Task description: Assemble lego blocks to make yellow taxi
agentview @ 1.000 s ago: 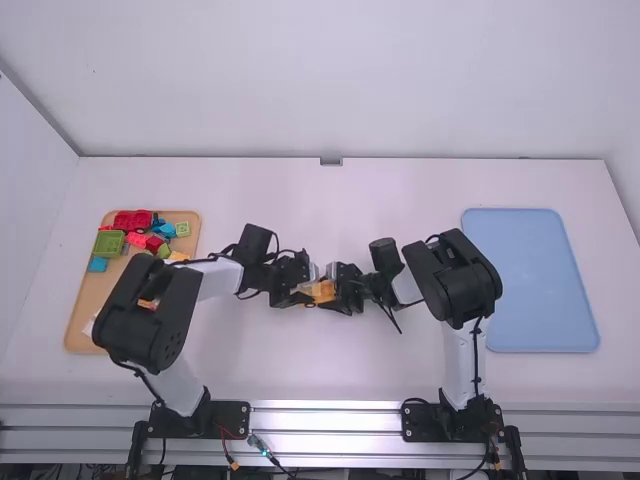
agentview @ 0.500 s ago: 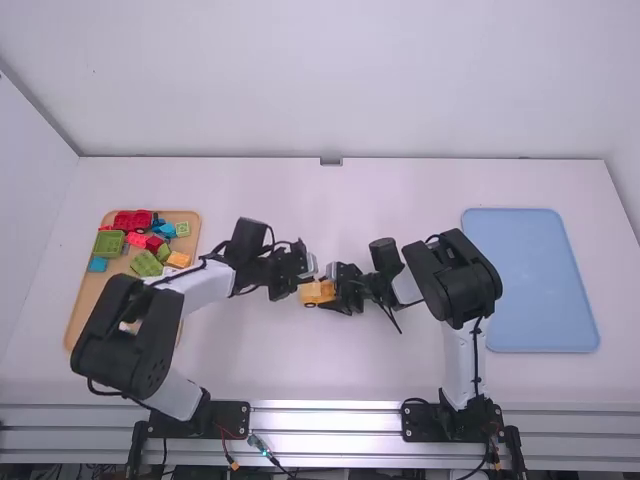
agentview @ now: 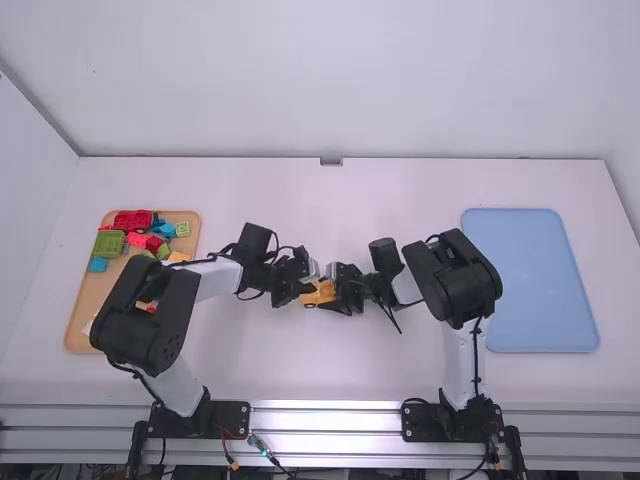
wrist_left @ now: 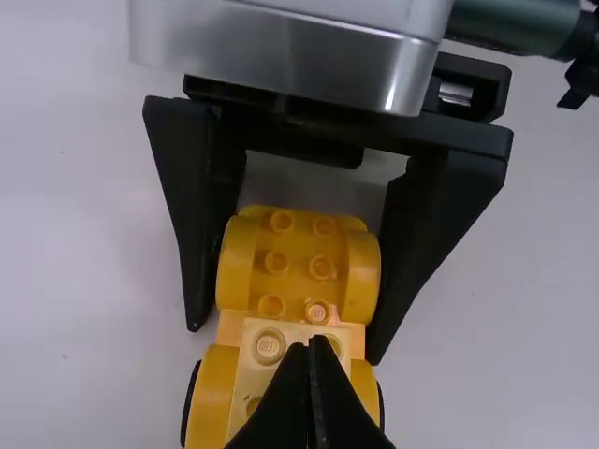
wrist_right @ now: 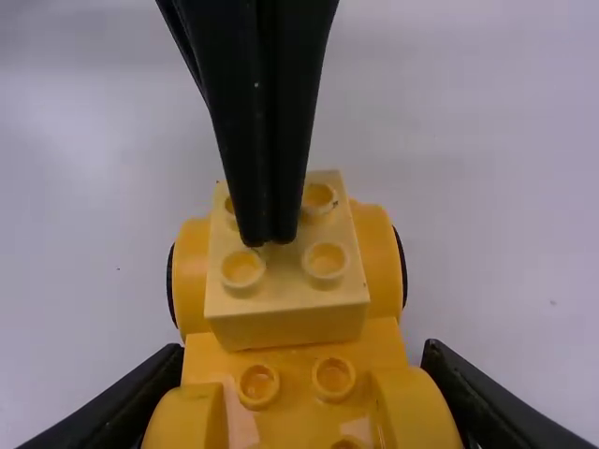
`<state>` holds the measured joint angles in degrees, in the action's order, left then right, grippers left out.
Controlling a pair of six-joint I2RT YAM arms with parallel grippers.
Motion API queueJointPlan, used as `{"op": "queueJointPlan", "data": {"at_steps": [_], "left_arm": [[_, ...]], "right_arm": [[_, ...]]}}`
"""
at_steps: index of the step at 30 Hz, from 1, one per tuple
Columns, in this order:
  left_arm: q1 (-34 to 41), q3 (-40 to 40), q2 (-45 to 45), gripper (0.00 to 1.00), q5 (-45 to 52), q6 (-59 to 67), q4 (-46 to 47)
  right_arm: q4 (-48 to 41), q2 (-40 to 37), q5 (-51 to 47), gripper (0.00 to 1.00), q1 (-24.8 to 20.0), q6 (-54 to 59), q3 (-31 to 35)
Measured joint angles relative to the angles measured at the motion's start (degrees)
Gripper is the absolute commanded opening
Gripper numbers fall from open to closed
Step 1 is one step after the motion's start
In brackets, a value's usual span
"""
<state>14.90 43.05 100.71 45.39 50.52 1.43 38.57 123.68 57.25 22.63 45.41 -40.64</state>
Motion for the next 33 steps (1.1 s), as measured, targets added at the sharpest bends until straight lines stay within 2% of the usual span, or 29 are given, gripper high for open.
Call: {"op": "queueJointPlan", "data": {"at_steps": [5,6,13,29,30,31,32,33], "left_arm": [[0.0,0.61,0.0,0.02,-0.81,0.02,2.27],[0.0,0.44,-0.02,0.04,-0.85,0.0,1.51],[0.0,-2.14,-0.07,0.02,-0.37,-2.75,-4.33],[0.04,3.98,-2.12,0.02,-3.34,-1.44,1.55],[0.04,5.35,-3.61,0.17,-3.52,-1.31,1.6],[0.04,6.25,-4.66,0.42,-3.61,-1.25,1.62],[0.04,7.76,-6.64,0.99,-3.85,-1.49,1.81],[-0.02,9.11,-8.52,0.99,-4.22,-2.03,2.03]], "right_arm": [[-0.02,0.02,0.02,0.65,0.24,0.04,0.0],[0.04,0.0,-0.02,0.65,0.24,0.0,0.0],[0.22,0.0,-0.24,0.65,0.2,-0.02,0.02],[0.5,0.0,-0.63,0.65,0.02,-0.2,0.0],[0.5,0.0,-0.68,0.65,0.02,-0.2,0.0],[0.46,0.0,-0.66,0.65,0.02,-0.2,0.0],[0.48,0.0,-0.61,0.65,0.02,-0.17,0.0],[0.46,0.0,-0.66,0.68,0.02,-0.28,0.0]]}}
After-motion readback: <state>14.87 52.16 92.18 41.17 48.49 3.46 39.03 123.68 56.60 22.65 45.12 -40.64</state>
